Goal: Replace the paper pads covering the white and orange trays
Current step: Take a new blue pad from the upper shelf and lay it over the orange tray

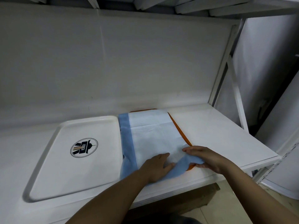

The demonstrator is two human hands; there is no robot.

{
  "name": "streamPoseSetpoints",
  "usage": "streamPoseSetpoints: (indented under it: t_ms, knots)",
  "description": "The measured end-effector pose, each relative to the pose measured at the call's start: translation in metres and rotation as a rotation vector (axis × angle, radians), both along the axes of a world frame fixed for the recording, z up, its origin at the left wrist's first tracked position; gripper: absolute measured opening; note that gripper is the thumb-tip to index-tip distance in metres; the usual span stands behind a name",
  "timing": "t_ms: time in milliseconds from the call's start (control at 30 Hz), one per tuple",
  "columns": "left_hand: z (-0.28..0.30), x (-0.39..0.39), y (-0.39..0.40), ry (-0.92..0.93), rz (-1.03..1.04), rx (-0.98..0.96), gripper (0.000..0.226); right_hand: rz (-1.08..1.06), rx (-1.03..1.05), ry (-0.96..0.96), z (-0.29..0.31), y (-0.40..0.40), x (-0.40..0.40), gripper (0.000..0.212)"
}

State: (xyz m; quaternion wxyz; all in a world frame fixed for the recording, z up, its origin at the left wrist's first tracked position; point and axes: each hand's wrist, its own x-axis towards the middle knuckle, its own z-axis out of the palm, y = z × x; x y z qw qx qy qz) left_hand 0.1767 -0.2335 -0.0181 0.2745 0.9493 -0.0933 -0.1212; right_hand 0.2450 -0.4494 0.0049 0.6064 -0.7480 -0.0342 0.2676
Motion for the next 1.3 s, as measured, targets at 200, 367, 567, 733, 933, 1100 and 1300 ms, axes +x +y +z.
streamPoseSetpoints:
  t_ms: [200,367,567,733,933,1100,1300]
  knots:
    - [0.009,0.004,0.0,0.062,0.015,-0.071,0.059,0.032,0.016,-0.055,-0.003,0.0,0.006,0.04]
    - [0.01,0.011,0.006,0.125,-0.002,-0.155,0.051,0.008,-0.009,-0.119,0.001,-0.003,0.003,0.023]
    - [0.011,0.015,0.009,0.119,-0.015,-0.173,0.05,-0.05,-0.058,-0.229,0.001,0.001,0.0,0.025]
    - [0.009,0.012,0.013,0.189,0.022,-0.271,0.051,-0.129,0.039,-0.123,-0.002,0.002,0.001,0.023]
    - [0.008,-0.034,0.063,-0.151,0.319,-0.237,0.045,-0.229,0.16,-0.005,-0.005,0.002,-0.002,0.02]
    - [0.001,-0.087,0.09,-0.358,0.156,0.246,0.092,-0.301,0.235,0.106,-0.004,0.009,0.001,0.017]
    - [0.001,-0.07,0.094,-0.654,0.239,0.371,0.044,-0.337,0.301,0.196,0.006,0.013,-0.007,0.023]
